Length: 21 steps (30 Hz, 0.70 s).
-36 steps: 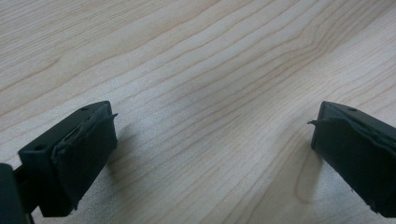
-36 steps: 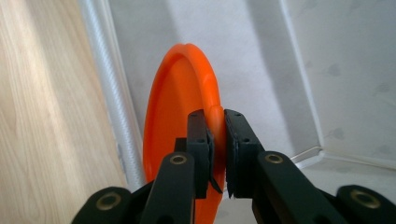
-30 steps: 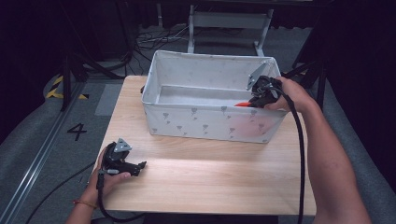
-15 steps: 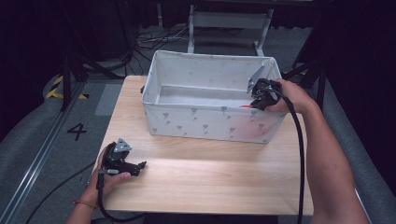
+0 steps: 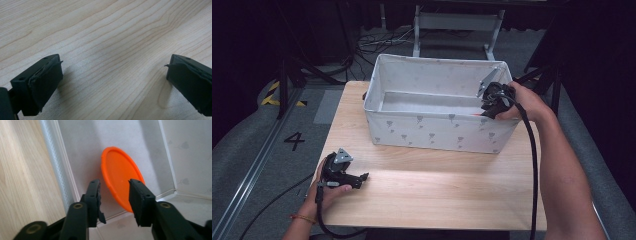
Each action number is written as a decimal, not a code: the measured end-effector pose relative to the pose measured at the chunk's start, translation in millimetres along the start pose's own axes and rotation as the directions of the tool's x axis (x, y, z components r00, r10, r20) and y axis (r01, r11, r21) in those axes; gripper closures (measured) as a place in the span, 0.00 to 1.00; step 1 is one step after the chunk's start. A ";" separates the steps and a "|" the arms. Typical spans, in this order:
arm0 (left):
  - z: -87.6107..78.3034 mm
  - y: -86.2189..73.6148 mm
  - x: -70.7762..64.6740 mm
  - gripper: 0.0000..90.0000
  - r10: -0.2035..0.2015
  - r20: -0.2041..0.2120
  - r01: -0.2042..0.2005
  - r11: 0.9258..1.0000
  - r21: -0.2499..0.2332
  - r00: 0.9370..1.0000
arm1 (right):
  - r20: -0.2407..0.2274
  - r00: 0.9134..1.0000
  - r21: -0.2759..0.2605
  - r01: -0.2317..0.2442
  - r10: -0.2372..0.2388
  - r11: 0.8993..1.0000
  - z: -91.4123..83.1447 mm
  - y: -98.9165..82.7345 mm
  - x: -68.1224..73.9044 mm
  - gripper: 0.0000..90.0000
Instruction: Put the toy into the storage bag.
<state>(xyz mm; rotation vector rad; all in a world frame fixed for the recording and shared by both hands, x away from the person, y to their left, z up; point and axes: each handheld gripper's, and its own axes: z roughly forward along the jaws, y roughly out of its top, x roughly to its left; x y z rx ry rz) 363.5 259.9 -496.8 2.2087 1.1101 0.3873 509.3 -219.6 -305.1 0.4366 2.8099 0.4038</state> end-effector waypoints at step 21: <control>0.0 0.0 0.1 0.01 0.000 0.001 0.000 1.000 0.000 1.000 | 0.069 0.964 -0.424 -0.204 0.256 0.883 -29.9 -28.4 16.7 0.31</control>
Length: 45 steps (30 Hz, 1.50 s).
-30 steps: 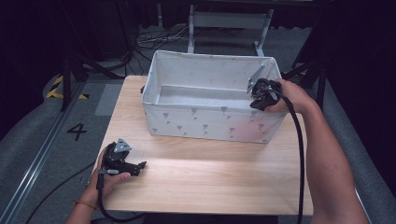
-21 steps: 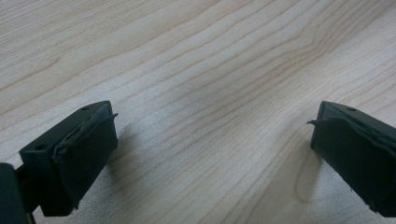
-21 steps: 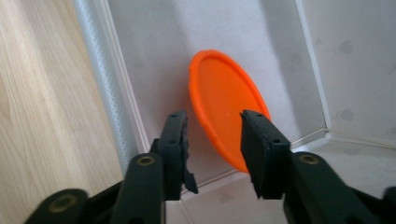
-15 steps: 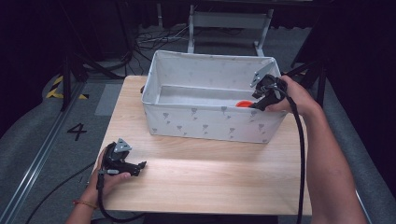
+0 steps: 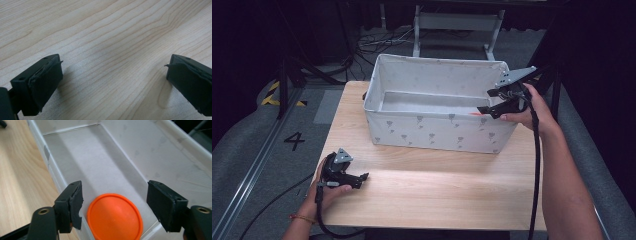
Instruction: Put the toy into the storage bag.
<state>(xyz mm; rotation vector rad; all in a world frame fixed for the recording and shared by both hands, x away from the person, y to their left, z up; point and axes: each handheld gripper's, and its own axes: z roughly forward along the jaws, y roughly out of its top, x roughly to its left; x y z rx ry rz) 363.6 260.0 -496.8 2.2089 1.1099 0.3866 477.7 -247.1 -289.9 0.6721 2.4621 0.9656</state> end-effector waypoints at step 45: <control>-1.1 -1.3 0.7 0.02 0.006 0.002 -0.006 1.000 -0.004 1.000 | 0.240 0.969 -0.065 -0.036 0.051 0.997 -71.5 -78.4 67.7 0.27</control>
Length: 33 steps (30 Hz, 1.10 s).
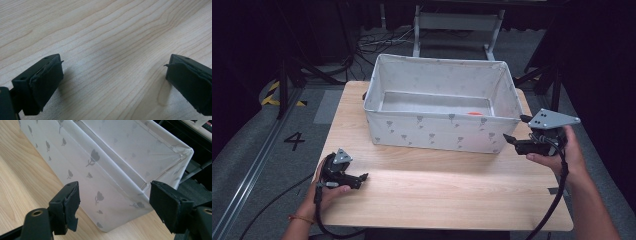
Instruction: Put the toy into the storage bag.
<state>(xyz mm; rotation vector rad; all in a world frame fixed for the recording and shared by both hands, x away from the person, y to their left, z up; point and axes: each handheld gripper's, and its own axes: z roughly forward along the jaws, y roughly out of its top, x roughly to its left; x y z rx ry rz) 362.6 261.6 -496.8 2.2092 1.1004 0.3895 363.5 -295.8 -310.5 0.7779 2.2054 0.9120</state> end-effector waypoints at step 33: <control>-0.1 -0.2 -0.2 0.02 -0.002 -0.001 0.002 1.000 -0.001 1.000 | -0.027 1.000 0.174 -0.010 0.015 0.985 37.3 -91.6 17.3 0.23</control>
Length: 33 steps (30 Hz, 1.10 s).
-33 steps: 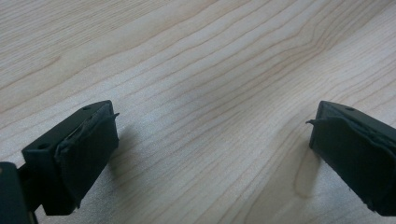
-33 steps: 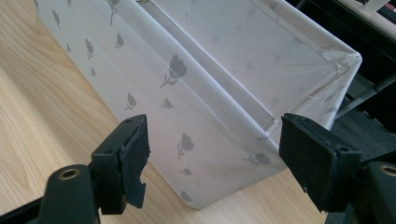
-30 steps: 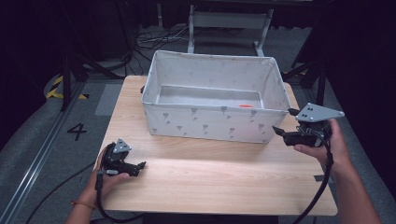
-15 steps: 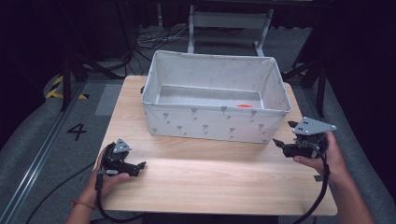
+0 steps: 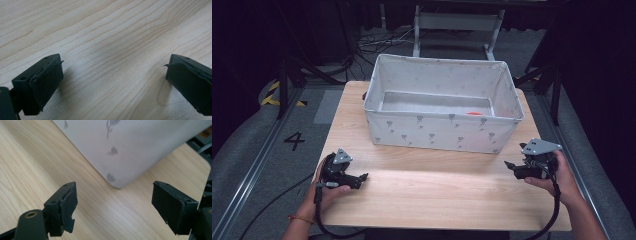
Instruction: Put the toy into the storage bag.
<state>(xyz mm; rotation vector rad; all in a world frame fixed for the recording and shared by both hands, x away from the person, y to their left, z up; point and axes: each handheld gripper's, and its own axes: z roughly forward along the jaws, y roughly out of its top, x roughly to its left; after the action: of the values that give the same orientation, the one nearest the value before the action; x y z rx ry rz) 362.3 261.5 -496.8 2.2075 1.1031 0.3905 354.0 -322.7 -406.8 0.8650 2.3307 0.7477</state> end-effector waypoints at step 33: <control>-0.1 0.0 0.1 0.02 0.001 0.000 -0.001 1.000 0.001 1.000 | -0.096 0.960 -0.037 -0.269 0.265 0.962 13.1 -109.3 2.0 0.22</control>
<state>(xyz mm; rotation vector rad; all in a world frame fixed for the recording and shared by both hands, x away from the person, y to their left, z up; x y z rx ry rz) 362.4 261.6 -496.7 2.2091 1.1029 0.3902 316.8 -387.2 -487.9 1.1610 2.2875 0.9698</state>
